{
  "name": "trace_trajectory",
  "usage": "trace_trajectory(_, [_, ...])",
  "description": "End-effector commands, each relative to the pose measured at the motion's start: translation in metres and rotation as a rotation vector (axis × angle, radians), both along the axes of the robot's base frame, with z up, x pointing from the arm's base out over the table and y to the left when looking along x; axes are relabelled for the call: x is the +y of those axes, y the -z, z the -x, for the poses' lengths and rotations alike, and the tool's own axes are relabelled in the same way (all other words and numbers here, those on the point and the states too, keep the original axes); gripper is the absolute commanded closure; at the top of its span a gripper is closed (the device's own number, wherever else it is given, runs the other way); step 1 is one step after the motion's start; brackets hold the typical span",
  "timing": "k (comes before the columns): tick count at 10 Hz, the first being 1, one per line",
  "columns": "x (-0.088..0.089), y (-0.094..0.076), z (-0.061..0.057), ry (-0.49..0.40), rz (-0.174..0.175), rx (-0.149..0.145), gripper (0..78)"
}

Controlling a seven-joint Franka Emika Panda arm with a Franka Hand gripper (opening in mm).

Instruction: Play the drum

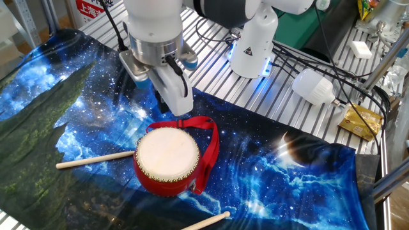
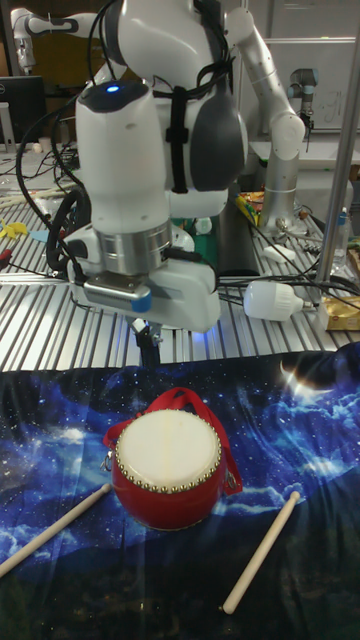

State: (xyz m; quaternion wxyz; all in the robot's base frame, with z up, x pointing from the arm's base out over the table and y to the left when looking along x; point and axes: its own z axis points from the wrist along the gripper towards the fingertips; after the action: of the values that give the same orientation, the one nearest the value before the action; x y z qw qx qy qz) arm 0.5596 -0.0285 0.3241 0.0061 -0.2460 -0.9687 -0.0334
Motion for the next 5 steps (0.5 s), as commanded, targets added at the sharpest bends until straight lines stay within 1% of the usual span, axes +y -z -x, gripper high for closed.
trace_trajectory(1, [-0.015,0.019,-0.010,-0.003,0.002,-0.020,77.6])
trace_trajectory(4, [-0.024,0.029,-0.016,-0.016,0.002,-0.030,77.6])
trace_trajectory(5, [-0.029,0.034,-0.020,-0.022,0.001,-0.032,77.6])
